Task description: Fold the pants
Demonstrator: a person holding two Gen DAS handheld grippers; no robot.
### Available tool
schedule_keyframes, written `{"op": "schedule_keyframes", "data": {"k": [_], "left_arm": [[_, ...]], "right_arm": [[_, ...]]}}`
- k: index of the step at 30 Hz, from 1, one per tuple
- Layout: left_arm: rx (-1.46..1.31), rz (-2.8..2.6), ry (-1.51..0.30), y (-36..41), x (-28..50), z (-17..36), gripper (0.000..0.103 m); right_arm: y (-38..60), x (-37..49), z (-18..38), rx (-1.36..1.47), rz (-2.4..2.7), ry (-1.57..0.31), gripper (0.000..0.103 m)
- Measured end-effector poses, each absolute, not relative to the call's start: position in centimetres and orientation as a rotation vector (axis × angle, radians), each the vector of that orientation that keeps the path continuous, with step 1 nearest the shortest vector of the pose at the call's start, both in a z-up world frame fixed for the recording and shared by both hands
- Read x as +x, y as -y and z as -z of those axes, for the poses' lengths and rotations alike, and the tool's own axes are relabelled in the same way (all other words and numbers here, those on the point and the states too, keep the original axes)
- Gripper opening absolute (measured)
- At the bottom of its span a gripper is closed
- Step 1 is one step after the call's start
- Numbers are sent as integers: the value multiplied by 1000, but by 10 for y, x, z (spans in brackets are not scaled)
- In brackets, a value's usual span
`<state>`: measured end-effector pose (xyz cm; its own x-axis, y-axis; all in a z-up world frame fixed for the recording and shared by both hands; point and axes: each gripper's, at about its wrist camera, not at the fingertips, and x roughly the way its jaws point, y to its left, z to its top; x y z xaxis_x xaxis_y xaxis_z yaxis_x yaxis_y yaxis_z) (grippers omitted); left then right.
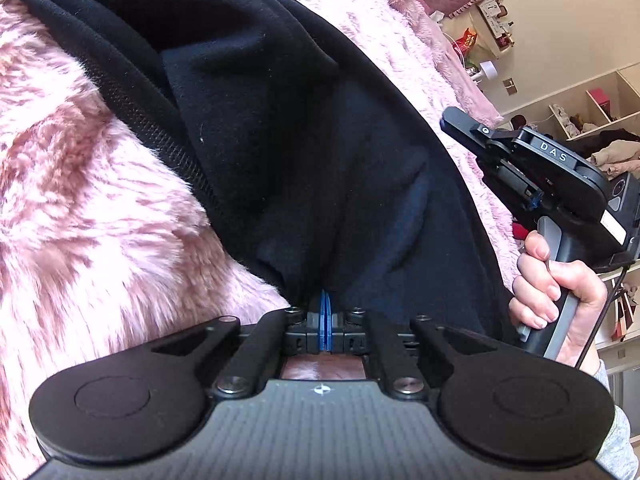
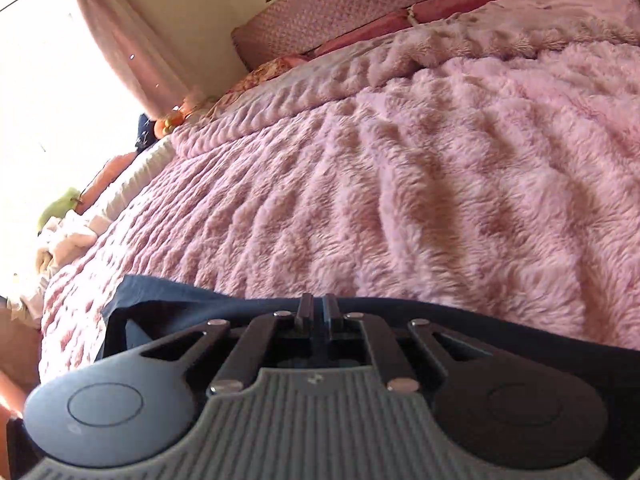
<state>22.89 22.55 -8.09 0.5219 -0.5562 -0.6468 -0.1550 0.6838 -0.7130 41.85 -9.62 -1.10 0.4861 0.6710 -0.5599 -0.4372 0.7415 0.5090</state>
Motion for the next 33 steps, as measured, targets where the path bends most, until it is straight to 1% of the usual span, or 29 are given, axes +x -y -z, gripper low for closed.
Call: {"op": "schedule_keyframes", "data": {"k": [3,6,8,12,14,15,17,21,22,23,25,27,29,31,33], "left_arm": [[-811,269,-1017,-222,231,79,6],[-821,268,-1024,-223,227,78,6],[-823,266,-1041,-224,224,79,6],[-685,260,-1044,-213,211,73,6],[-640,280,-1001,-211,199,64,5],[-620,293,-988,-211,196,60,5],[-563,309,-949,-215,188,50,6],[-533,256,-918,-233,179,35,8],[-526,220,-914,-240,177,32,9],[-514,157,-908,-247,175,29,10],[-511,61,-871,-264,170,25,9],[-549,-10,-842,-281,164,24,10],[-613,-50,-823,-296,158,21,10],[-658,-64,-805,-309,153,18,10],[-669,-75,-793,-313,148,17,10]], "right_arm": [[44,409,19,179,-807,-889,1],[-2,407,32,58,-845,-908,1],[-24,418,38,42,-821,-904,0],[-52,439,42,-47,-683,-804,0],[-52,442,34,-29,-634,-758,0],[-45,439,26,8,-622,-712,2],[-40,420,12,-12,-614,-633,2],[-44,360,-8,-243,-722,-498,4],[-45,344,-11,-301,-758,-479,8],[-46,330,-11,-353,-786,-461,14],[-48,304,-11,-450,-831,-432,19],[-52,282,-7,-505,-892,-426,21],[-59,268,0,-566,-915,-429,31],[-73,249,13,-676,-893,-387,31],[-84,239,24,-761,-866,-369,28]]}}
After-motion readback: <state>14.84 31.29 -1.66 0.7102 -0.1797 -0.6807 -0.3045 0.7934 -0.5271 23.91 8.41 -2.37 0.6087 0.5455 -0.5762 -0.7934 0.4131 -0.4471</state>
